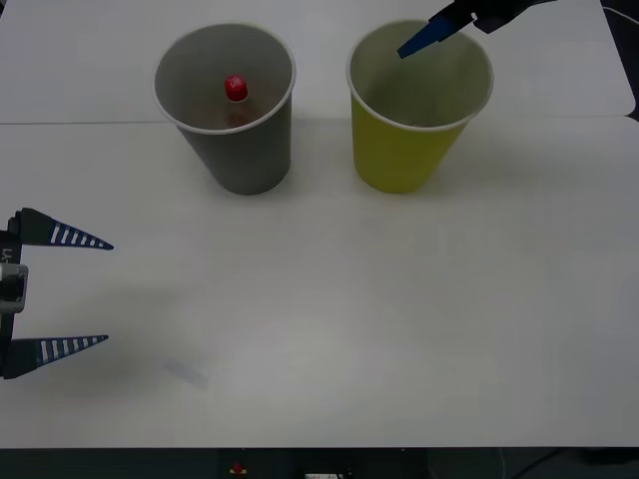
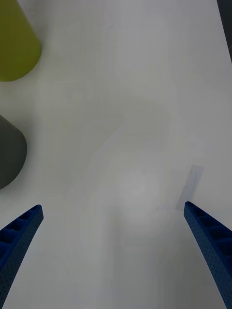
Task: Put the can into the green bin and the plastic bottle into the gray bin
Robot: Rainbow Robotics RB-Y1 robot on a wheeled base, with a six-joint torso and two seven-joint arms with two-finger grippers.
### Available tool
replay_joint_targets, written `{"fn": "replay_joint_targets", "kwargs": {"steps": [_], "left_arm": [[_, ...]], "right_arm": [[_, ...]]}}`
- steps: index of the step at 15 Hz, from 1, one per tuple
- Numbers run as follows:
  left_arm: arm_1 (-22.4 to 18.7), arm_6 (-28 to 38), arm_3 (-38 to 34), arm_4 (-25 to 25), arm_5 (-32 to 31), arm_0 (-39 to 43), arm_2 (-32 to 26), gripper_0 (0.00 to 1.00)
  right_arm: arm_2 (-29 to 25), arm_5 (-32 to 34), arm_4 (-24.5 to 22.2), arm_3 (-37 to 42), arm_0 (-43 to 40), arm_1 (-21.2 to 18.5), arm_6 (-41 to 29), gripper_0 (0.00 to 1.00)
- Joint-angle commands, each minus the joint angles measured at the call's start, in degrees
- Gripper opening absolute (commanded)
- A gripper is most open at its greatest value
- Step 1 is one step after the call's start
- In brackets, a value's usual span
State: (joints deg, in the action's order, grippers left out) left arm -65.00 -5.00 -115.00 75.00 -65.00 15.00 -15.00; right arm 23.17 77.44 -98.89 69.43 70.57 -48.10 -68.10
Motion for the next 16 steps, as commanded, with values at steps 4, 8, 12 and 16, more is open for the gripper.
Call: {"fn": "replay_joint_targets", "kwargs": {"steps": [4,8,12,16], "left_arm": [[0.0,0.0,0.0,0.0,0.0,0.0,0.0,1.0],[0.0,0.0,0.0,0.0,0.0,0.0,0.0,1.0],[0.0,0.0,0.0,0.0,0.0,0.0,0.0,1.0],[0.0,0.0,0.0,0.0,0.0,0.0,0.0,1.0]], "right_arm": [[-9.99,5.27,2.39,12.31,-9.58,-4.81,4.21,1.0],[-18.07,5.36,2.91,23.64,-20.92,-7.19,9.92,1.0],[-26.42,5.36,8.1,28.92,-32.43,-8.77,23.28,1.0],[-33.63,5.36,13.37,31.64,-43.42,-8.86,36.55,1.0]]}}
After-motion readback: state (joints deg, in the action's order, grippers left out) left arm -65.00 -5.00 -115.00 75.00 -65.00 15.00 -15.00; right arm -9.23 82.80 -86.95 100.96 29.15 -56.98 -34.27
